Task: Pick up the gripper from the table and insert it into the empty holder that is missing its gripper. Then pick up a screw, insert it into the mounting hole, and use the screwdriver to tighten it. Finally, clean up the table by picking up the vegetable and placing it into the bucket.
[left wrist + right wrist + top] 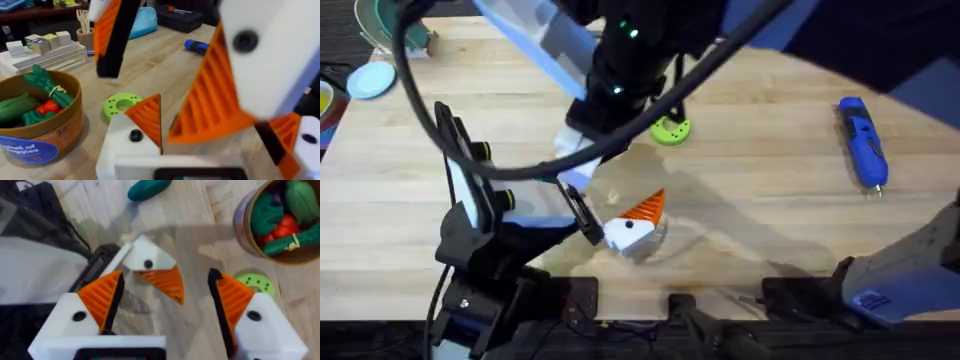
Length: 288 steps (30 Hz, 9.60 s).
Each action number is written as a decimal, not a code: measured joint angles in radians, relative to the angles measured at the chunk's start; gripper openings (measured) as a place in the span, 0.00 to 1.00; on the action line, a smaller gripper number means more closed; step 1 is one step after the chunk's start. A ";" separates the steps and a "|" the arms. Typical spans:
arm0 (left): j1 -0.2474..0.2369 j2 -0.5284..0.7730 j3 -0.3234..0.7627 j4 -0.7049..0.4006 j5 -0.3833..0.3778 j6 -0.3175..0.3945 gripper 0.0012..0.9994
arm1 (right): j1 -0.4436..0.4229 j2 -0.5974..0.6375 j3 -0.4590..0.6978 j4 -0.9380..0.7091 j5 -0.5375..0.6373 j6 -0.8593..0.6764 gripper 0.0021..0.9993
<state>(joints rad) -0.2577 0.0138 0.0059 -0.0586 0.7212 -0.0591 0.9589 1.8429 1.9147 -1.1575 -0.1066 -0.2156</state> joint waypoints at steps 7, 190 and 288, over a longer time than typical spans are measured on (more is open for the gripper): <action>0.000 0.000 0.000 0.000 0.000 0.000 0.99 | -0.110 -0.106 0.001 -0.079 -0.007 0.000 0.99; 0.000 0.000 0.000 0.001 -0.011 0.010 0.01 | -1.395 -0.023 -0.726 0.515 0.095 -0.392 0.10; 0.000 0.000 0.000 0.002 -0.034 0.010 0.01 | -0.141 -0.625 -1.173 2.000 -0.389 0.423 0.10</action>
<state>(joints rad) -0.2577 0.0139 0.0059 -0.0566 0.6875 -0.0490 0.8183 1.2174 0.7415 0.8425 -0.4951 0.2077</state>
